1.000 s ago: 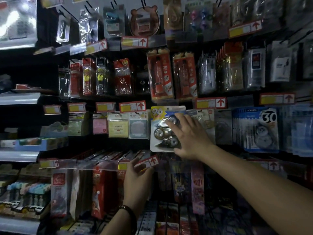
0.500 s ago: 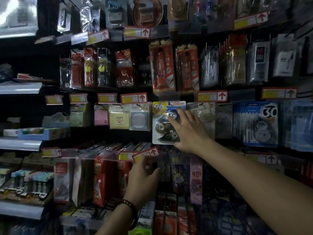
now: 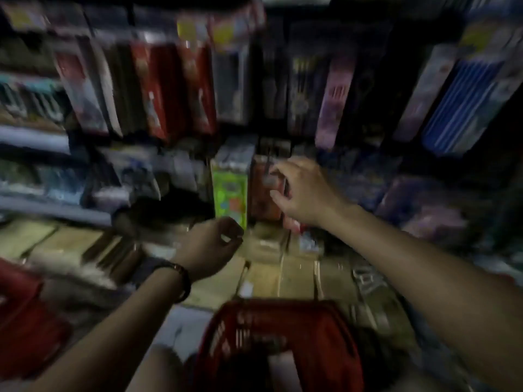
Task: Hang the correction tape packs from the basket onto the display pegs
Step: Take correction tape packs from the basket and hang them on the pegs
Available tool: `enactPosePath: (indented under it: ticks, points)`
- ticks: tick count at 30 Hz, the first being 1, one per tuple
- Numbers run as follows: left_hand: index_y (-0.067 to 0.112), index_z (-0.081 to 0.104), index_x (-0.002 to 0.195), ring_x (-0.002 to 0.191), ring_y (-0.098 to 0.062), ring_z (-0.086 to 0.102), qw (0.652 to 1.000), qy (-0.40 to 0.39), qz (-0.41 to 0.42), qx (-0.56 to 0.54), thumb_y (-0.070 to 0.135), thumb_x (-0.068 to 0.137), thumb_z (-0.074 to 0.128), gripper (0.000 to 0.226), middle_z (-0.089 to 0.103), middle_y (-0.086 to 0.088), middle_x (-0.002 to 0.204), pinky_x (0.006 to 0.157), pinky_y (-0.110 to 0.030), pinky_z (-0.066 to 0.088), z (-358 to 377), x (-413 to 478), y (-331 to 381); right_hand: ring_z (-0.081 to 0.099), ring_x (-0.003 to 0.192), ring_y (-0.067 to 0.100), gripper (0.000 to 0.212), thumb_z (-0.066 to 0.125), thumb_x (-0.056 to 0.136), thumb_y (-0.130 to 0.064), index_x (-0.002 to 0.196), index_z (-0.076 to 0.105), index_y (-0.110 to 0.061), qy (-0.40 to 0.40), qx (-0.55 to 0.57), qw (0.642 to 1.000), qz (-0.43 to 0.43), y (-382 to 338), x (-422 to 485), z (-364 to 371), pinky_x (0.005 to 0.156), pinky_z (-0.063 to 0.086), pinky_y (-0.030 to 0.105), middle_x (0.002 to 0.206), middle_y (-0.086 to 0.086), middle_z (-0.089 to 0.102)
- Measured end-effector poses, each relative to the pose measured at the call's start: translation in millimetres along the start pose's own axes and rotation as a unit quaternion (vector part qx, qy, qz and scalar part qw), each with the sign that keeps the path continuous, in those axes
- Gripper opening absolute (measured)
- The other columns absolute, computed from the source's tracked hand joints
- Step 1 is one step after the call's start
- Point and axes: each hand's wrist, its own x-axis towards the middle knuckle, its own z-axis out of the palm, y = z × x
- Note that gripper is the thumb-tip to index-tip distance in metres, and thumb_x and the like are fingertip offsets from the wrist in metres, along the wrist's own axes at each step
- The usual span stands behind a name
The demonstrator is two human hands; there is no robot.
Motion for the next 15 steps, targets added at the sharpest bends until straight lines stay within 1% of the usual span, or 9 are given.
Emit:
enactPosePath:
  ticks: [3,5,6,8,10,11,12,14,15]
  points:
    - [0.026,0.073,0.116,0.089,-0.01,0.071,0.996,-0.071,-0.044,0.002,0.033,0.1,0.066,0.018,0.072,0.012,0.112,0.078,-0.031,0.058,58,-35,-42,0.062,0.107,0.024,0.033,0.067,0.089,-0.038,0.118,0.067,-0.021,-0.099,0.061,0.992,0.048,7,-67,82,0.086,0.055,0.043,0.112,0.001,0.067]
    - [0.025,0.074,0.112,0.087,-0.007,0.068,0.992,-0.107,-0.07,0.009,0.034,0.1,0.067,0.017,0.073,0.011,0.108,0.073,-0.024,0.054,92,-54,-66,0.063,0.101,0.02,0.03,0.068,0.09,-0.038,0.116,0.068,-0.024,-0.153,0.098,0.979,0.094,12,-112,134,0.083,0.055,0.04,0.111,-0.003,0.067]
    - [0.024,0.074,0.108,0.086,-0.008,0.069,0.988,-0.129,-0.087,0.004,0.034,0.099,0.067,0.015,0.074,0.009,0.104,0.072,-0.026,0.055,108,-62,-77,0.063,0.098,0.016,0.028,0.068,0.091,-0.039,0.115,0.068,-0.026,-0.186,0.111,0.969,0.121,13,-135,160,0.082,0.056,0.038,0.109,-0.005,0.066]
    - [0.022,0.075,0.106,0.091,-0.018,0.071,0.977,-0.175,-0.123,0.015,0.033,0.097,0.065,0.017,0.076,0.003,0.102,0.078,-0.036,0.057,138,-73,-97,0.065,0.093,0.012,0.023,0.071,0.089,-0.037,0.11,0.069,-0.028,-0.249,0.147,0.939,0.189,16,-175,206,0.08,0.058,0.035,0.104,-0.008,0.067]
    - [0.026,0.073,0.11,0.1,-0.024,0.071,0.963,-0.221,-0.146,0.04,0.046,0.09,0.06,0.032,0.076,0.0,0.106,0.085,-0.037,0.056,165,-78,-113,0.068,0.089,0.014,0.019,0.075,0.087,-0.028,0.105,0.072,-0.025,-0.287,0.183,0.903,0.261,20,-213,250,0.079,0.058,0.034,0.097,-0.006,0.07]
    - [0.027,0.072,0.112,0.103,-0.025,0.071,0.958,-0.237,-0.155,0.043,0.053,0.087,0.056,0.04,0.075,0.0,0.108,0.089,-0.038,0.056,175,-78,-118,0.07,0.089,0.017,0.018,0.076,0.086,-0.024,0.103,0.073,-0.022,-0.299,0.192,0.889,0.29,22,-229,269,0.077,0.057,0.033,0.095,-0.004,0.072]
    - [0.025,0.072,0.114,0.105,-0.025,0.07,0.952,-0.255,-0.167,0.04,0.055,0.089,0.057,0.042,0.074,0.0,0.109,0.091,-0.038,0.055,184,-77,-121,0.071,0.091,0.02,0.017,0.075,0.086,-0.022,0.103,0.073,-0.02,-0.315,0.196,0.876,0.31,23,-242,284,0.074,0.056,0.033,0.096,-0.003,0.073]
    - [0.018,0.07,0.118,0.108,-0.025,0.068,0.942,-0.282,-0.179,0.033,0.043,0.099,0.061,0.032,0.07,-0.002,0.11,0.093,-0.037,0.053,202,-72,-129,0.068,0.095,0.02,0.015,0.073,0.092,-0.021,0.106,0.07,-0.02,-0.374,0.209,0.841,0.331,22,-266,314,0.068,0.049,0.03,0.099,-0.004,0.07]
    - [0.017,0.07,0.119,0.11,-0.027,0.068,0.937,-0.295,-0.184,0.03,0.038,0.103,0.059,0.028,0.071,-0.003,0.113,0.096,-0.038,0.054,211,-69,-135,0.067,0.096,0.019,0.009,0.071,0.095,-0.02,0.103,0.068,-0.021,-0.394,0.226,0.824,0.338,23,-277,332,0.067,0.046,0.028,0.097,-0.006,0.068]
